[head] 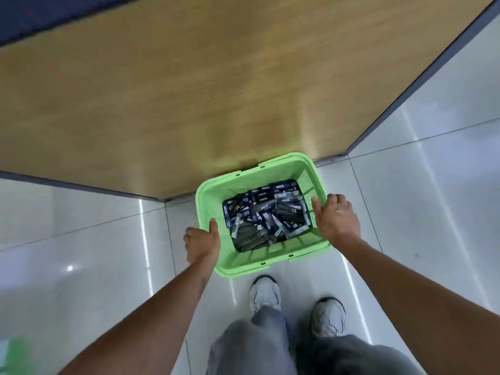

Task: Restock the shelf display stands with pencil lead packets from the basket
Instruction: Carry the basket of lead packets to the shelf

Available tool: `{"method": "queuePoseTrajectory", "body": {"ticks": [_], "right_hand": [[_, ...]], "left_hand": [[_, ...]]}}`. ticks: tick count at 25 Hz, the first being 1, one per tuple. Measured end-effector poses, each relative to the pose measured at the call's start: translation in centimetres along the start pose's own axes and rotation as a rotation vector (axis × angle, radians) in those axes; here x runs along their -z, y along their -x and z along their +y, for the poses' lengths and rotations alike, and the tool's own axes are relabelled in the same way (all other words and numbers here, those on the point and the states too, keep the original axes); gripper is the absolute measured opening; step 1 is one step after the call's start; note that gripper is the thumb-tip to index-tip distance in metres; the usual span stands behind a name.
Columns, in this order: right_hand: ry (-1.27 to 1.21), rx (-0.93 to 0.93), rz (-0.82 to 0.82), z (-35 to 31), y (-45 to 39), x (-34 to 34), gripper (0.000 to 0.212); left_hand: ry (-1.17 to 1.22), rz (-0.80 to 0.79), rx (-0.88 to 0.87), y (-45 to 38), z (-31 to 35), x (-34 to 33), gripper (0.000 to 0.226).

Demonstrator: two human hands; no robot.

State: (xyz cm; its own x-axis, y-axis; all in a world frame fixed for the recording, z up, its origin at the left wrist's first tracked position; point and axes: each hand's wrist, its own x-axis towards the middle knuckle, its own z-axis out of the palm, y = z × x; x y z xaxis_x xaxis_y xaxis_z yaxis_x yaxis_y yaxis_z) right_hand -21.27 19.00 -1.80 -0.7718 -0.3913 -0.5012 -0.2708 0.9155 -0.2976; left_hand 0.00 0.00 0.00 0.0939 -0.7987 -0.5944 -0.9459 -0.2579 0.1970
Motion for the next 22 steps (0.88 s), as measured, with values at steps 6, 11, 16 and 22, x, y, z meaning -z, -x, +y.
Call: {"method": "queuePoseTrajectory", "body": {"ticks": [6,11,16,22], "right_hand": [[-0.043,-0.015,0.064,1.2,-5.4,-5.9,0.058],[0.029,-0.007,0.195,2.8,-6.4,-6.2,0.055],[0.020,-0.017,0.256,3.9,-0.8,0.6,0.056],[-0.047,-0.194,0.295,7.7,10.9,15.6,0.054]], "left_hand": [[0.054,0.066,-0.020,-5.9,-1.4,-5.6,0.062],[-0.065,0.236,-0.151,-5.8,-1.9,-5.7,0.056],[-0.155,0.323,-0.324,0.5,-0.7,0.1,0.050],[-0.011,0.258,-0.501,15.5,4.1,9.7,0.045]]}}
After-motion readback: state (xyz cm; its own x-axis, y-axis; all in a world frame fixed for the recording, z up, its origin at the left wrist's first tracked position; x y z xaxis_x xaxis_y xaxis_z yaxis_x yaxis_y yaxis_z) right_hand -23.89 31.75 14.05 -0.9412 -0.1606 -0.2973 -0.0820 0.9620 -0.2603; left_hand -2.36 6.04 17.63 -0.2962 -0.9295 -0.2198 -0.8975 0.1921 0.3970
